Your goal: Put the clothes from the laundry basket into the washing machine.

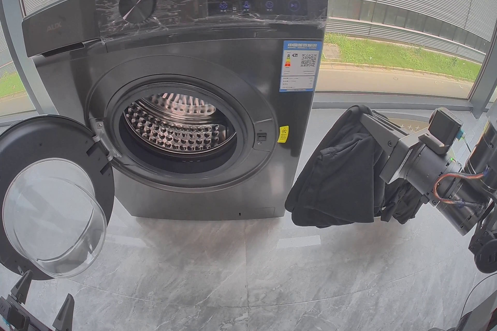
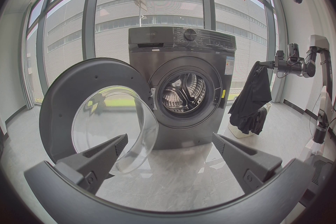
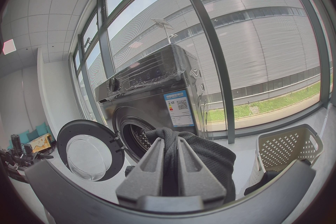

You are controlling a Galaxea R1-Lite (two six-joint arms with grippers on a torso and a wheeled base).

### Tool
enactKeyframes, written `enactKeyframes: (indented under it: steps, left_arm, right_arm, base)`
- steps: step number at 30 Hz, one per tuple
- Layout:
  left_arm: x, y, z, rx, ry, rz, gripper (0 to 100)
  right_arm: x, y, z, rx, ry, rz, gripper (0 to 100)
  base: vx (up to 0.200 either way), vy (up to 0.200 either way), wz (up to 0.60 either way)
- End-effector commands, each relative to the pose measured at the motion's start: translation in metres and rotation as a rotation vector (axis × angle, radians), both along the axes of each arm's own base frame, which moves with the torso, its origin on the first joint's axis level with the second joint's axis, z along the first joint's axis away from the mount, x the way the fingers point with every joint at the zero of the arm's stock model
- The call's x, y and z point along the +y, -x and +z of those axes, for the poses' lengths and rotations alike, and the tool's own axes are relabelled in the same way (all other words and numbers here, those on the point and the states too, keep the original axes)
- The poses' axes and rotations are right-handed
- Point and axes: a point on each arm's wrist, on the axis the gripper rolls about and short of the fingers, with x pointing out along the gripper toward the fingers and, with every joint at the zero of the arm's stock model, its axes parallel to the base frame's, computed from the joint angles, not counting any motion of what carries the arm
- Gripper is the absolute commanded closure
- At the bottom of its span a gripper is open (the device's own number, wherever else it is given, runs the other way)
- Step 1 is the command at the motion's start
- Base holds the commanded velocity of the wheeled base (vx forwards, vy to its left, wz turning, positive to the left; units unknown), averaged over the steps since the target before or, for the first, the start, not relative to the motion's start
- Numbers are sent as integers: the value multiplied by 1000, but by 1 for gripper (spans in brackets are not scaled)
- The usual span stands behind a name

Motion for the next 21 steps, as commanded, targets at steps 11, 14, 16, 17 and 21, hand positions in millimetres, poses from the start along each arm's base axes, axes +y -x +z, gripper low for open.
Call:
enactKeyframes:
  steps: [11, 14, 16, 17, 21]
  left_arm:
    - [0, 0, -5, 0, 0, 0, 0]
    - [0, 0, -5, 0, 0, 0, 0]
    - [0, 0, -5, 0, 0, 0, 0]
    - [0, 0, -5, 0, 0, 0, 0]
    - [0, 0, -5, 0, 0, 0, 0]
  right_arm:
    - [0, 1, -5, 28, 9, 5, 100]
    - [1, -1, -4, 37, -20, 9, 100]
    - [1, -1, -3, 37, -25, 10, 100]
    - [1, -1, -3, 37, -25, 10, 100]
    - [2, 0, -4, 40, -23, 18, 100]
  base:
    - [0, 73, 0]
    - [0, 0, 0]
    - [0, 0, 0]
    - [0, 0, 0]
    - [0, 0, 0]
